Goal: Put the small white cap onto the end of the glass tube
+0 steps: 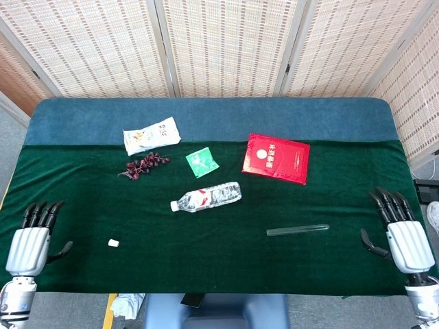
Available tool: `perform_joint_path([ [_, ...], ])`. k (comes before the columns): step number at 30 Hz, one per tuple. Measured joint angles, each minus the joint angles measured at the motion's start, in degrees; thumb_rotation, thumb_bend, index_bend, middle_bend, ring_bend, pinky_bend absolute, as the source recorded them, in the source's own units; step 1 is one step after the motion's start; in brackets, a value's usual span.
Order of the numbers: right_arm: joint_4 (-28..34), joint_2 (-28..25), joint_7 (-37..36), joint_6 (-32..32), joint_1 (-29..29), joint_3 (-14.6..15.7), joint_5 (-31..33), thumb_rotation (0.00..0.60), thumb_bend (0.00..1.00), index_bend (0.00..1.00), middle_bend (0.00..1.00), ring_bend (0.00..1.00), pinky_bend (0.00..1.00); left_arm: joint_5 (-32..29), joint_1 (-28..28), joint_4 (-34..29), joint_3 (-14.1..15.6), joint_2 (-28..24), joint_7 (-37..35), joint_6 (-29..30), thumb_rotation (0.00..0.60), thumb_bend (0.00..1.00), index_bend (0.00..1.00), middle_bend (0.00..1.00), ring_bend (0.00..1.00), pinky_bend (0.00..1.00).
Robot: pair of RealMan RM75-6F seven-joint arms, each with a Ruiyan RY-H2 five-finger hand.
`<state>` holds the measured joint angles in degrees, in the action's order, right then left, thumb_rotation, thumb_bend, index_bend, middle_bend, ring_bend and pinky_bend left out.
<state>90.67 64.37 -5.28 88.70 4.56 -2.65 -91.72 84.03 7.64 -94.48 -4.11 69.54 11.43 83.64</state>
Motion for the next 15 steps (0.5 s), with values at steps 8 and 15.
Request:
perform_joint_path([
  [8, -0.69, 0.09, -0.97, 0.68, -0.55, 0.35, -0.39, 0.474, 0.5, 0.0, 0.05, 0.06, 0.0, 1.1, 4.06, 7.12, -0.08, 2.48, -3.74, -5.96, 0.6, 0.21, 0.1, 0.16, 0.1, 0.0],
  [15, -0.82, 0.19, -0.73, 0.29, -0.38, 0.42, -0.48, 0.475, 0.5, 0.0, 0.05, 0.06, 0.0, 0.54, 6.47, 14.84, 0.01, 6.65, -6.59, -9.55, 0.6, 0.19, 0.08, 0.15, 0.08, 0.0],
])
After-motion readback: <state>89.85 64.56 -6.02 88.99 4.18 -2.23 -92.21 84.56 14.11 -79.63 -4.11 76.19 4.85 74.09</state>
